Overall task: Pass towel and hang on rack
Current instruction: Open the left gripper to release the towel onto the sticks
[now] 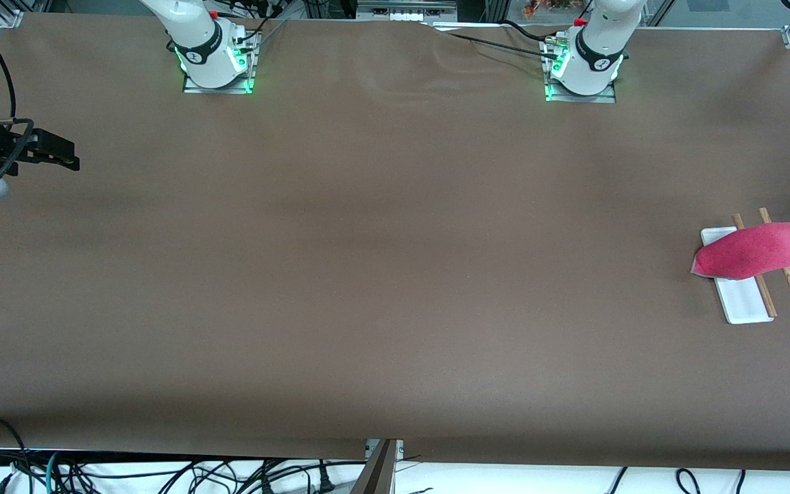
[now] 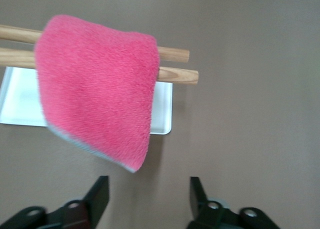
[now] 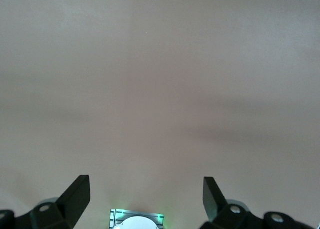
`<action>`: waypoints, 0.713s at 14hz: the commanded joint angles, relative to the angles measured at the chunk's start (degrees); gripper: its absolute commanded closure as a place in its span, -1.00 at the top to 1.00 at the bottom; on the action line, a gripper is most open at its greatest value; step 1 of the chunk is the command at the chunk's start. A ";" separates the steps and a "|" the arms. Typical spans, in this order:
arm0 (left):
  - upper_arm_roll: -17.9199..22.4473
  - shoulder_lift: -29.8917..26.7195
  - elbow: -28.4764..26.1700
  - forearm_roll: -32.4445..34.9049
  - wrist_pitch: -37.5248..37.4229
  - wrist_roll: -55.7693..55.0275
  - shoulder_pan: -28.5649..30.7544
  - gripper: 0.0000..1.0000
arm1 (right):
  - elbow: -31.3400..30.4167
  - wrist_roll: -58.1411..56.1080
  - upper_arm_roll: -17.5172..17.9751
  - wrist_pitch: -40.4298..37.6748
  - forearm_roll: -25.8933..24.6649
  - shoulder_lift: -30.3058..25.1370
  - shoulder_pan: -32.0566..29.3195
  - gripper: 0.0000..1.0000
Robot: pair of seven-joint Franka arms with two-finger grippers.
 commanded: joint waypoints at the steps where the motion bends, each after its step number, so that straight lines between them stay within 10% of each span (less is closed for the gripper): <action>1: -0.61 0.46 4.83 -0.75 -2.52 1.45 0.06 1.00 | -0.23 0.21 0.30 0.66 0.58 -0.66 0.07 1.00; 10: -2.72 -3.40 13.63 -0.32 -3.67 0.49 -9.86 1.00 | 0.39 0.12 0.03 0.66 0.14 0.04 0.07 1.00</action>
